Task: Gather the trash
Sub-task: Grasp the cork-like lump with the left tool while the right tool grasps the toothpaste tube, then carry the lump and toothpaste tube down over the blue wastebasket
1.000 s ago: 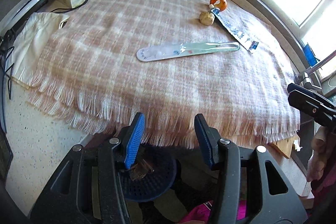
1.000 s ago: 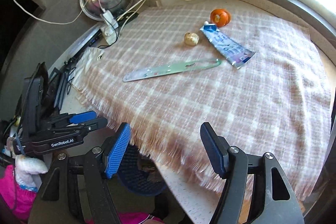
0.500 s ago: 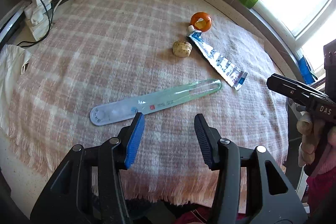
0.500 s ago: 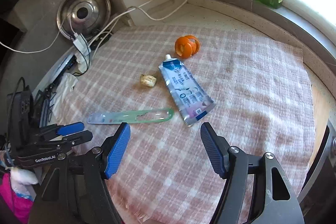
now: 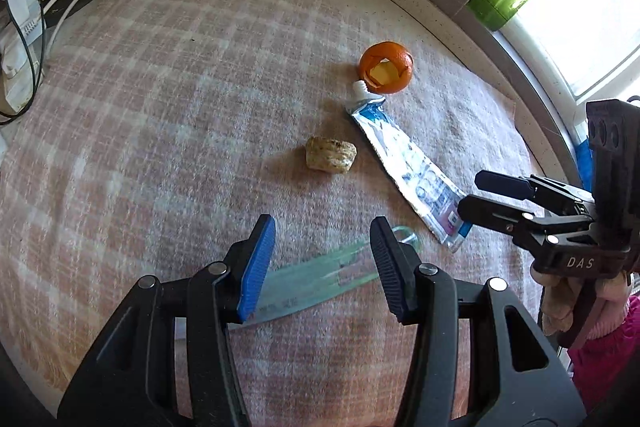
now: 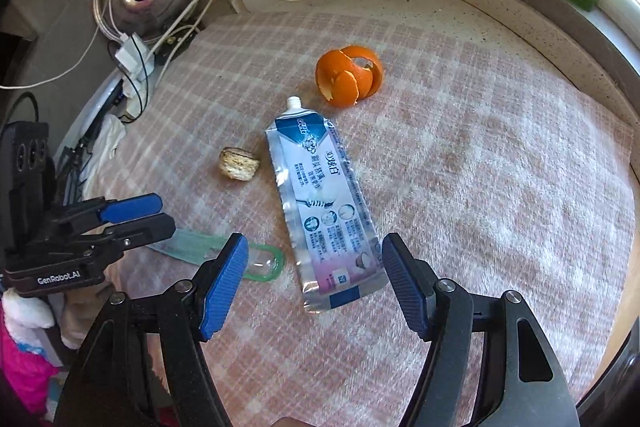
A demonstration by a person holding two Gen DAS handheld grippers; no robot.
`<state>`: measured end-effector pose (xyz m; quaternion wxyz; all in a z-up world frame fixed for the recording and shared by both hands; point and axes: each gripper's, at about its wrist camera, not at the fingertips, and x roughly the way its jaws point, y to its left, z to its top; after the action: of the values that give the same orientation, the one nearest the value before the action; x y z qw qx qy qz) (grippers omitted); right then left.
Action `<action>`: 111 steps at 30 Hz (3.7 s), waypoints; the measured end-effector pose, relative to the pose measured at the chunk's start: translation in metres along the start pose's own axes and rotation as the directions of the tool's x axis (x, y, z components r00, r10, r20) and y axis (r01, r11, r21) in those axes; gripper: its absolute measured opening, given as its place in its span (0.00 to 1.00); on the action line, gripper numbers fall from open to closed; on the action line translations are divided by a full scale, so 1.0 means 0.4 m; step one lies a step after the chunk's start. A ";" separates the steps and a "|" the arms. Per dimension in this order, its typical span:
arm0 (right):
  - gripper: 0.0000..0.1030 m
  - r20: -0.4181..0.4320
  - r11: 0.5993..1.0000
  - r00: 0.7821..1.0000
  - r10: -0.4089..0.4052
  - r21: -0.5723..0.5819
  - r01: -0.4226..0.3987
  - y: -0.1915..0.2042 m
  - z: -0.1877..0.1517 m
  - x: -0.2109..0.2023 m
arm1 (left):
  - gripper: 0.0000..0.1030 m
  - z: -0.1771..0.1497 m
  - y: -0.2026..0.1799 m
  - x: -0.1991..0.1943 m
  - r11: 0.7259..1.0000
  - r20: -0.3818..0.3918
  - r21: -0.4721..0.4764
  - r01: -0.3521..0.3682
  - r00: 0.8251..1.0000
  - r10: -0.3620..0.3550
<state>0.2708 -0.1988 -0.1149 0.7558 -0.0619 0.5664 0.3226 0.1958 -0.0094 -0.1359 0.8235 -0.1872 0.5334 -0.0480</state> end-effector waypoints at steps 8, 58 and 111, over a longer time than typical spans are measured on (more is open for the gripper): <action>0.67 -0.044 0.999 0.999 0.032 -0.026 -0.033 -0.022 0.031 0.043 | 0.49 0.071 -0.010 0.075 1.000 -0.040 -0.014 -0.006 0.999 0.005; 0.55 -0.003 0.987 1.000 -0.016 -0.161 0.016 0.028 0.141 0.160 | 0.35 0.107 0.083 0.072 0.996 0.007 -0.094 -0.006 1.000 0.007; 0.55 0.224 0.995 0.973 0.054 -0.091 -0.034 0.419 -0.240 -0.125 | 0.35 -0.358 0.244 -0.357 0.997 0.109 -0.069 -0.032 0.993 0.040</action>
<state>0.0913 -0.1323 -0.0581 0.8048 -0.0448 0.4634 0.3683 -0.0053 0.0840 -0.0997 0.8456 -0.2074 0.4918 -0.0048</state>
